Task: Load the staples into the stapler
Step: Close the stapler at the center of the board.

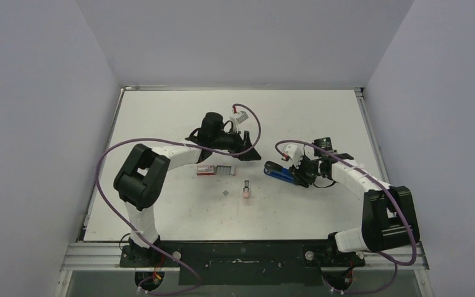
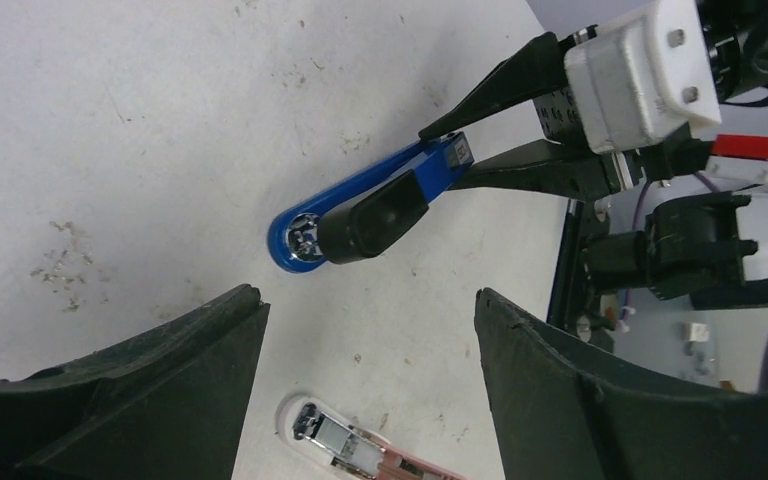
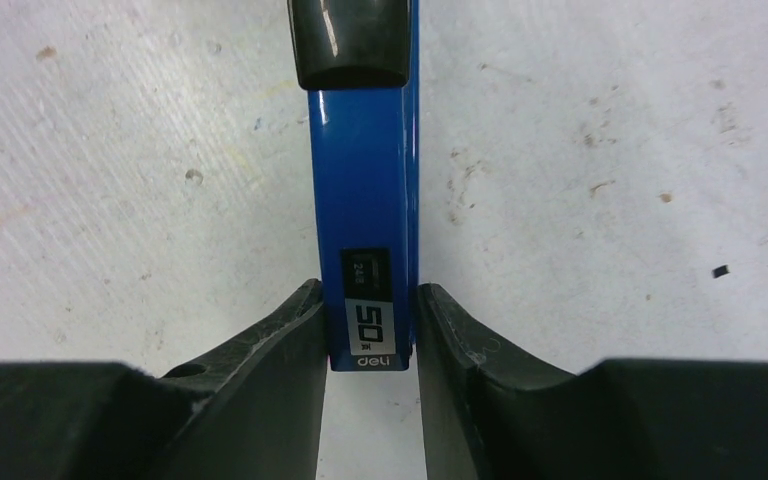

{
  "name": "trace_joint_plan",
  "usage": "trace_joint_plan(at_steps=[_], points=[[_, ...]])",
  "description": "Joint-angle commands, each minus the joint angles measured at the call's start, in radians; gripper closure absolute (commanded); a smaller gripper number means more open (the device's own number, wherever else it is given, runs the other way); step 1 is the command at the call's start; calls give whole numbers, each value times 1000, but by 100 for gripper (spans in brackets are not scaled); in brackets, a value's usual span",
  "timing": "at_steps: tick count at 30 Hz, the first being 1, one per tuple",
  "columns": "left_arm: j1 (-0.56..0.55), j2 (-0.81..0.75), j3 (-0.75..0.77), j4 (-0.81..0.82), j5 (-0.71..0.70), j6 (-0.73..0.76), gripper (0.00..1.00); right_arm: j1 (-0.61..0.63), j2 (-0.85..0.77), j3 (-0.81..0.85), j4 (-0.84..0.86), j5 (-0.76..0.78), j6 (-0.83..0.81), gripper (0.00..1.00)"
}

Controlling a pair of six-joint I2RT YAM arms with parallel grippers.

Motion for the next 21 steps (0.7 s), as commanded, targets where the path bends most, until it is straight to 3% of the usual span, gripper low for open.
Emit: trace_joint_plan(at_steps=[1, 11, 21], points=[[-6, 35, 74, 49, 24, -163, 25, -1, -47, 29, 108, -76, 49, 95], [-8, 92, 141, 12, 8, -225, 25, -1, 38, 60, 99, -77, 48, 92], [-8, 59, 138, -23, -14, -172, 24, 47, 176, 116, 95, -28, 68, 55]])
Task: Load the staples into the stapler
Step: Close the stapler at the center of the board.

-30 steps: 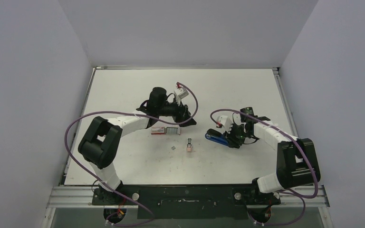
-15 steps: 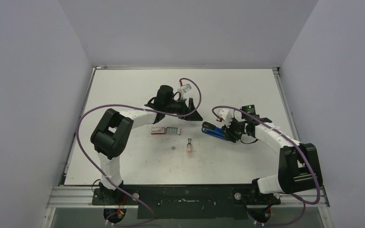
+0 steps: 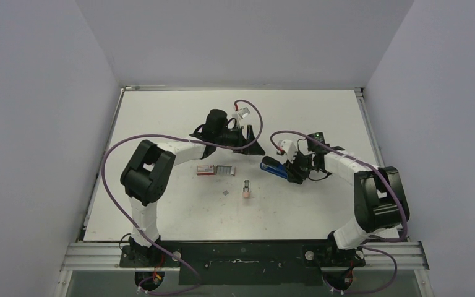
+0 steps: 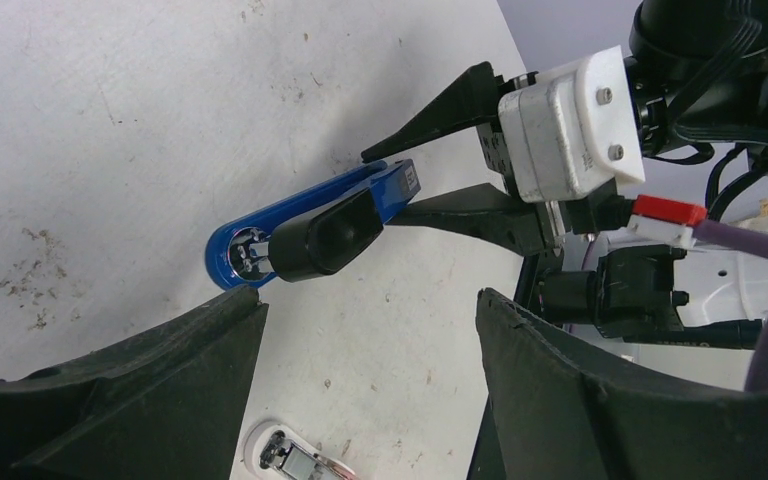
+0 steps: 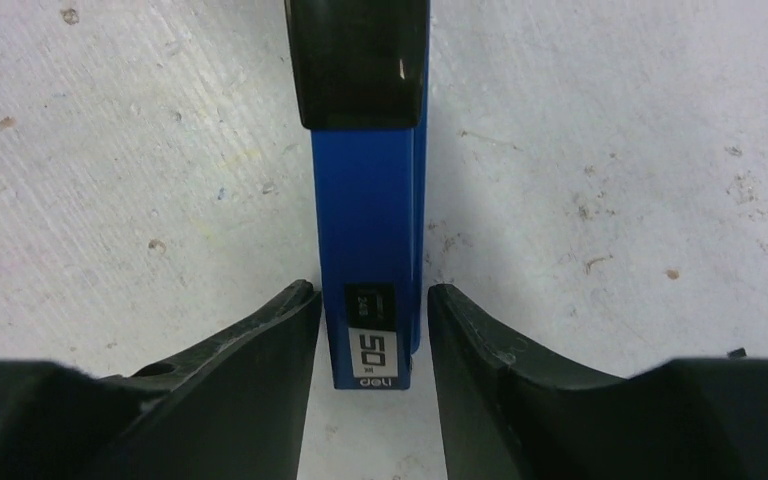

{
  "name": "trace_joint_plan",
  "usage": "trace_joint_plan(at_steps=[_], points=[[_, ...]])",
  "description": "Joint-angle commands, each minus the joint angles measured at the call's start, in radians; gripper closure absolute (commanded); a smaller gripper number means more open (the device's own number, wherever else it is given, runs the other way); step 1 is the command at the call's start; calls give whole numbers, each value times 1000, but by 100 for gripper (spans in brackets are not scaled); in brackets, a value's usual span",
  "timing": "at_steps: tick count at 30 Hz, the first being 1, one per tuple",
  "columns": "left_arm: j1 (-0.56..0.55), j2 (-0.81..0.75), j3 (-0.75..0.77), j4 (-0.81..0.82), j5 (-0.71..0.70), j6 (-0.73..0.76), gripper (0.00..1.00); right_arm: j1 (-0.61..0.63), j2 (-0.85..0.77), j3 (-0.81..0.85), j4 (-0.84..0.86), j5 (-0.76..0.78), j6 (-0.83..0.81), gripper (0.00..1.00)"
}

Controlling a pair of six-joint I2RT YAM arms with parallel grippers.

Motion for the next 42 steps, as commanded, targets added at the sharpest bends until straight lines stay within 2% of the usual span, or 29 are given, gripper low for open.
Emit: trace_joint_plan(at_steps=[1, 12, 13, 18, 20, 35, 42], points=[[-2, -34, 34, -1, -10, 35, 24, 40, 30, 38, 38, 19, 27, 53], [0, -33, 31, -19, -5, 61, 23, 73, 86, 66, 53, 59, 50, 53], [1, -34, 33, -22, -7, 66, 23, 74, 91, 65, 49, 63, 48, 55], [-1, -47, 28, -37, -24, 98, 23, 56, 101, 66, 19, 51, 31, 85], [0, -49, 24, -35, -28, 101, 23, 45, 94, 70, 15, 35, 29, 94], [-4, -26, 43, -7, -22, 29, 23, 35, -62, 62, 140, -69, 95, 95], [-5, -26, 44, -7, -22, 21, 23, 31, 29, 73, 79, 1, 54, 93]])
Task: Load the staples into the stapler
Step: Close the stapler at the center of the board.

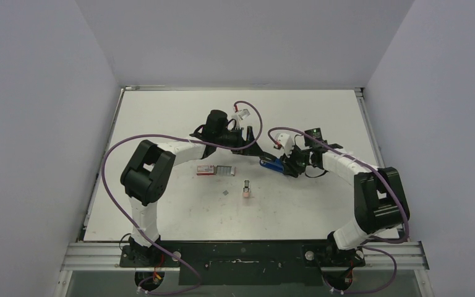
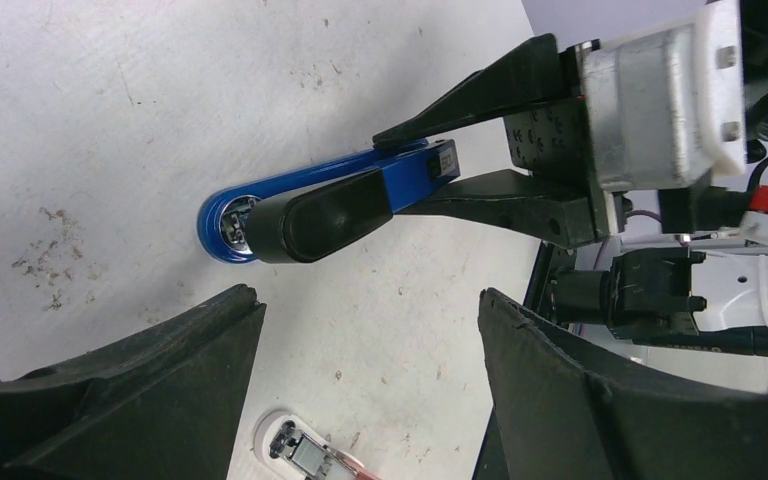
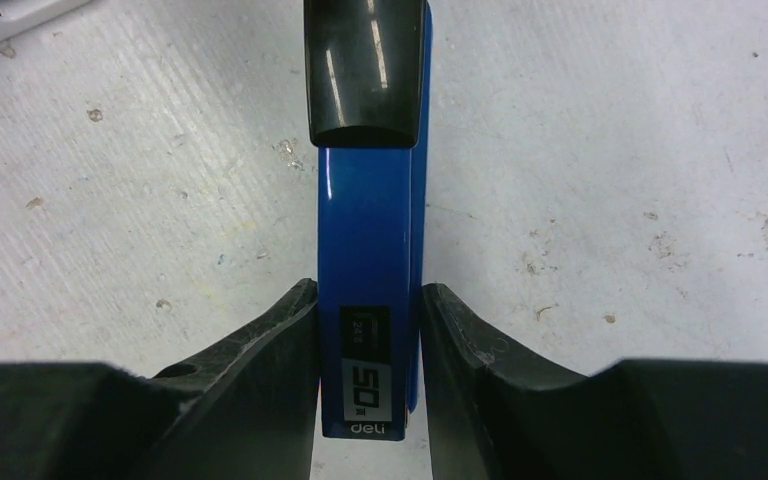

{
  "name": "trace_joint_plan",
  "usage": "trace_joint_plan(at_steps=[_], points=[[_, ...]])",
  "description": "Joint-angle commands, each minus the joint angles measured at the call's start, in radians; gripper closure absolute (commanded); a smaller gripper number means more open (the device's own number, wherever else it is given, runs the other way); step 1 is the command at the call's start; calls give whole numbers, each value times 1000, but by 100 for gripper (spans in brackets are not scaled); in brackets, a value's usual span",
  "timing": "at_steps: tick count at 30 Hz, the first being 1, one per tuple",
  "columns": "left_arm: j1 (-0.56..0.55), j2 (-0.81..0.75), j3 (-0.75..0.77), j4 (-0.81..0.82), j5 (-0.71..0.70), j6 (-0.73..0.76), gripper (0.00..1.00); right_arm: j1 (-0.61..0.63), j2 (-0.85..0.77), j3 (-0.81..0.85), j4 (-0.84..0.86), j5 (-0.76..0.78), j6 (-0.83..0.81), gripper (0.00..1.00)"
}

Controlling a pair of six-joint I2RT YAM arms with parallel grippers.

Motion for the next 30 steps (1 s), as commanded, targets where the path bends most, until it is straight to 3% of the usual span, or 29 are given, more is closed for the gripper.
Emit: trace_joint_plan(at_steps=[1, 9, 12, 19, 24, 30], points=[[-4, -26, 43, 37, 1, -5, 23, -11, 46, 24, 11, 19, -28, 89], [-4, -27, 40, 35, -2, 5, 22, -11, 79, 22, 8, 30, -20, 60], [-4, -29, 40, 34, -2, 8, 22, -11, 84, 41, 14, 16, 1, 54], [-3, -30, 38, 32, 4, 11, 22, -12, 81, 78, 41, -18, 68, 51], [-3, -30, 41, 30, 5, 16, 22, -12, 92, 83, 26, -18, 57, 61], [-1, -29, 38, 24, 2, 18, 22, -8, 105, 56, 23, -3, 33, 62]])
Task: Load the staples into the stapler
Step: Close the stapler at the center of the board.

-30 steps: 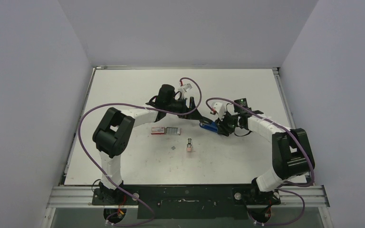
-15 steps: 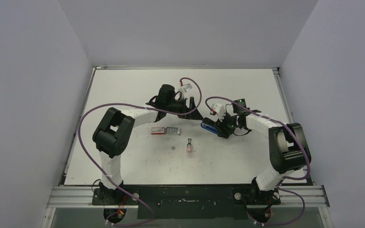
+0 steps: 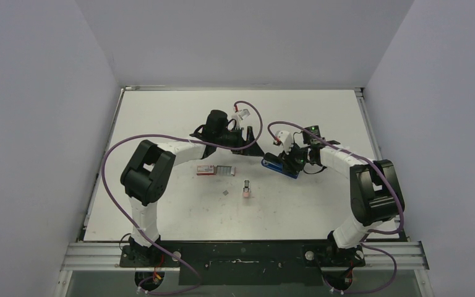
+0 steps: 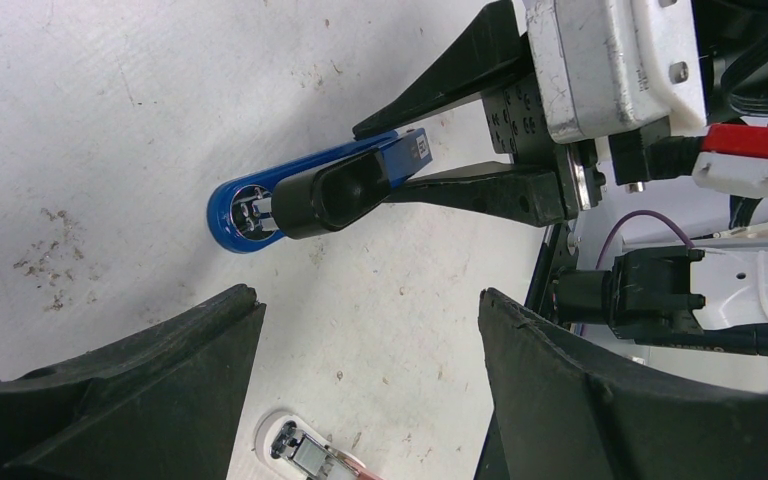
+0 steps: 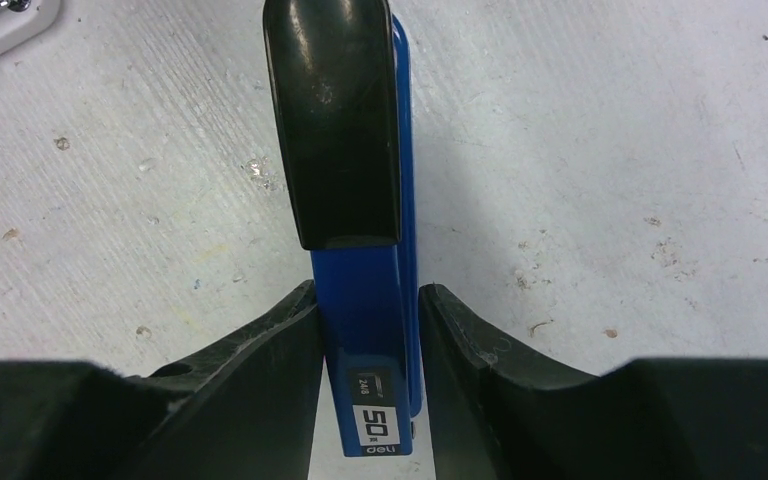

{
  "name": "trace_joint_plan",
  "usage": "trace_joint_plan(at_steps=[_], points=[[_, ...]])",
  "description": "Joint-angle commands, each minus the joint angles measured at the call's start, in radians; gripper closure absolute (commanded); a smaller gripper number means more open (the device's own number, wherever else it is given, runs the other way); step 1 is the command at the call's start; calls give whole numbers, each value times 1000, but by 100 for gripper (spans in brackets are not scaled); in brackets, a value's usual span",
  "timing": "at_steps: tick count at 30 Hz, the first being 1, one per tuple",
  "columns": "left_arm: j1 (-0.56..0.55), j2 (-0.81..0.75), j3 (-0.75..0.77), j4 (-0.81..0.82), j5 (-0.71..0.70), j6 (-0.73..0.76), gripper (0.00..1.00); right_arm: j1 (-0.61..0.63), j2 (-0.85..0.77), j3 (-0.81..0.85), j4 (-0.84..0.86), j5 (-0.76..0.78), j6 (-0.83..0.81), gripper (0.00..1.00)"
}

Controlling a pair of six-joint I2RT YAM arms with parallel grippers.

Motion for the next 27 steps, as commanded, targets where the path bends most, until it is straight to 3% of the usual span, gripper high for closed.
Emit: trace_joint_plan(at_steps=[1, 8, 15, 20, 27], points=[[-1, -30, 39, 24, 2, 15, 22, 0, 24, 3, 21, -6, -21, 63], [2, -25, 46, 18, -4, 12, 21, 6, 31, -16, 32, 23, -41, 68], [7, -24, 42, 23, 0, 10, 21, -8, 1, 9, 24, -22, -41, 94], [15, -16, 19, 116, 36, -83, 18, -13, -79, 17, 56, -80, -31, 95], [19, 30, 50, 125, 87, -212, 17, -21, -160, 42, 62, -162, -9, 95]])
